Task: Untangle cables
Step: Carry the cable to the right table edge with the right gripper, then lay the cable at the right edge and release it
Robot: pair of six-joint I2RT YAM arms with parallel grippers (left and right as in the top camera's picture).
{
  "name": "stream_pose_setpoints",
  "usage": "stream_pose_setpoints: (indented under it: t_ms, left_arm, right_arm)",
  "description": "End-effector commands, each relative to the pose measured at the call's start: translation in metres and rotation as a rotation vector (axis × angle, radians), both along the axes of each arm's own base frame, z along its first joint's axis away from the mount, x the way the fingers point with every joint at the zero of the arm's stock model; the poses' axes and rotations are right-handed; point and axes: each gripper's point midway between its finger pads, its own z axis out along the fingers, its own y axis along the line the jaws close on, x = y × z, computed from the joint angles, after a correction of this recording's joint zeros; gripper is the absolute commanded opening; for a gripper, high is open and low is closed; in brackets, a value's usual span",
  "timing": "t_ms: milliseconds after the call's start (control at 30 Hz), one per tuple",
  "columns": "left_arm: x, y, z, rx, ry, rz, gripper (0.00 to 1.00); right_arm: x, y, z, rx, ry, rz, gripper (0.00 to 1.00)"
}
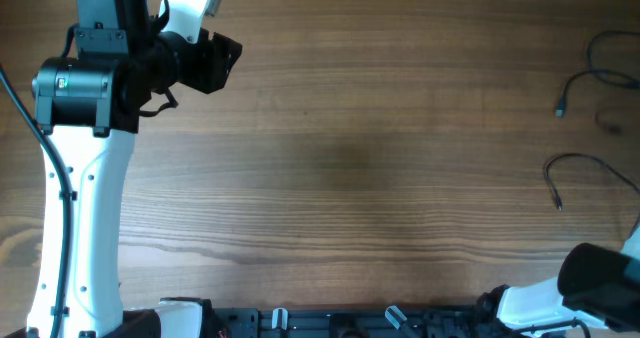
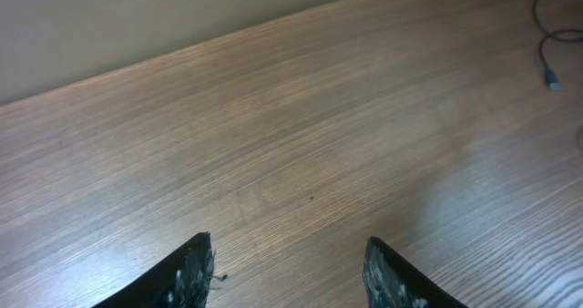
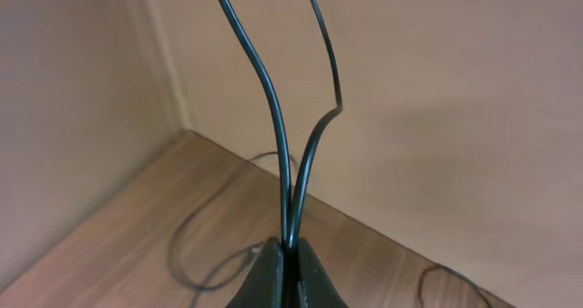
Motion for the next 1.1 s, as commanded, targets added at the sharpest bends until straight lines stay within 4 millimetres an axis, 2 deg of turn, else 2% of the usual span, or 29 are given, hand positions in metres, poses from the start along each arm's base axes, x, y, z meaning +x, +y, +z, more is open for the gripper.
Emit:
stream_pose_setpoints:
  t_ms: [0, 233, 467, 600, 767, 867, 1067]
  left_arm:
    - [-0.007, -0.005, 0.011, -0.016, -0.029, -0.031, 0.54]
    - [-0.007, -0.004, 0.011, -0.016, -0.029, -0.031, 0.55]
    - [-0.007, -0.005, 0.011, -0.016, -0.033, -0.031, 0.55]
    - [-0.007, -0.005, 0.011, -0.016, -0.033, -0.031, 0.55]
    - [-0.007, -0.005, 0.011, -0.016, -0.031, -0.031, 0.55]
    - [-0.007, -0.005, 0.011, -0.016, -0.033, -0.032, 0.55]
    - [-0.008, -0.006, 0.011, -0.023, -0.029, -0.039, 0.55]
  right_arm:
    - [-0.016, -0.019, 0.007, 0.008, -0.027, -0.037, 0.04]
    - [-0.027, -0.038, -0.008, 0.053, 0.009, -0.022, 0.04]
    - [-0.025, -0.051, -0.033, 0.083, 0.055, -0.072, 0.04]
    - [-0.020, -0.064, -0.058, 0.112, 0.101, -0.103, 0.04]
    - [-0.017, -0.071, -0.080, 0.144, 0.141, -0.118, 0.04]
    - [-0.023, -0.075, -0.101, 0.204, 0.157, -0.163, 0.04]
    - [-0.023, -0.070, -0.163, 0.408, 0.211, -0.160, 0.04]
